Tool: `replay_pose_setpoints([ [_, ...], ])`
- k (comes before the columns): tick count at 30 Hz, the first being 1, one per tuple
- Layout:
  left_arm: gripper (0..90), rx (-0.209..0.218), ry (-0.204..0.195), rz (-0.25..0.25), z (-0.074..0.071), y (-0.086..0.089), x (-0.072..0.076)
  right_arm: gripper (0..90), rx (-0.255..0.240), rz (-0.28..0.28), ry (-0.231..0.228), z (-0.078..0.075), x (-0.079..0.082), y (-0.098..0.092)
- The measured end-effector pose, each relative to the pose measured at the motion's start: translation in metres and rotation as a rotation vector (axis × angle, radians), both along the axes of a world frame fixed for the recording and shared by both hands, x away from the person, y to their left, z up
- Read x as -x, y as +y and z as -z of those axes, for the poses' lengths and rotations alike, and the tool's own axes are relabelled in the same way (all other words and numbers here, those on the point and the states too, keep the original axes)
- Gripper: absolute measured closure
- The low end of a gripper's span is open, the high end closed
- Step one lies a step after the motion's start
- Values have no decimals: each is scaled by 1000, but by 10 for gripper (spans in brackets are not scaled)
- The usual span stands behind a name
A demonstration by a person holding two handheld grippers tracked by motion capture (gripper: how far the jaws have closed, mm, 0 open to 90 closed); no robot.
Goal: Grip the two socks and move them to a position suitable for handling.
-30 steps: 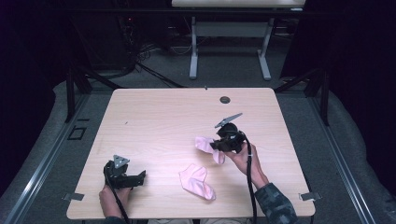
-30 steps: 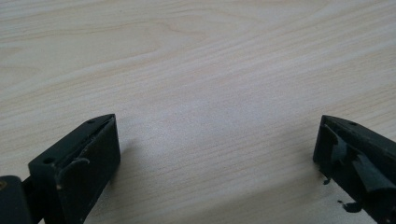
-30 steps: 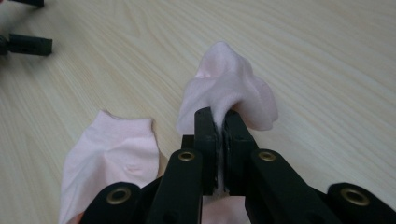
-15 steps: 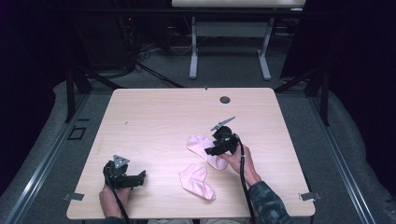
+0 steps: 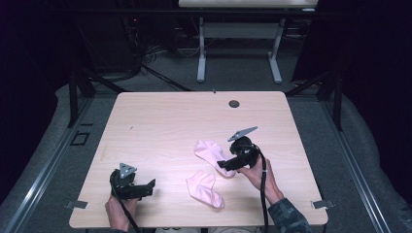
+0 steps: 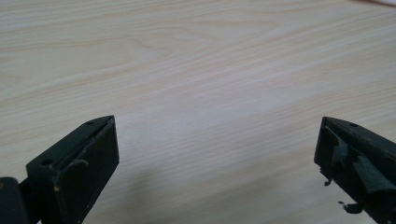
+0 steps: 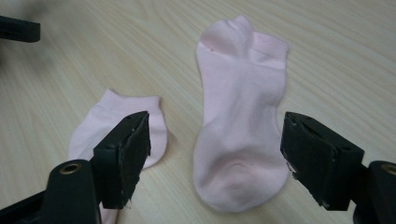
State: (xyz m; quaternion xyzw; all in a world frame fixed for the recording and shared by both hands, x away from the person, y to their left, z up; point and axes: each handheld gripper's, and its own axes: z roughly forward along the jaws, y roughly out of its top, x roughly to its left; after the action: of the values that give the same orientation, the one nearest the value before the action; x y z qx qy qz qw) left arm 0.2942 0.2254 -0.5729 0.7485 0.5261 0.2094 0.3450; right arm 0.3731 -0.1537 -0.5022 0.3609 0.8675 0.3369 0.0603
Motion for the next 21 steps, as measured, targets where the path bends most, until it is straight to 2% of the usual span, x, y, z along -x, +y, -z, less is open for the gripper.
replay_pose_setpoints([
  [5,0,50,14,61,-4,-12,4,241,6,-37,0,0,9,10],
  [8,0,66,25,84,-5,-16,7,251,2,-56,7,6,11,21],
  [13,1,79,31,102,-5,-19,9,278,64,-118,46,22,8,43],
  [19,1,75,39,117,-3,-24,10,338,114,-149,85,37,2,65],
  [21,1,90,42,122,-2,-24,11,364,125,-154,93,42,-1,70],
])
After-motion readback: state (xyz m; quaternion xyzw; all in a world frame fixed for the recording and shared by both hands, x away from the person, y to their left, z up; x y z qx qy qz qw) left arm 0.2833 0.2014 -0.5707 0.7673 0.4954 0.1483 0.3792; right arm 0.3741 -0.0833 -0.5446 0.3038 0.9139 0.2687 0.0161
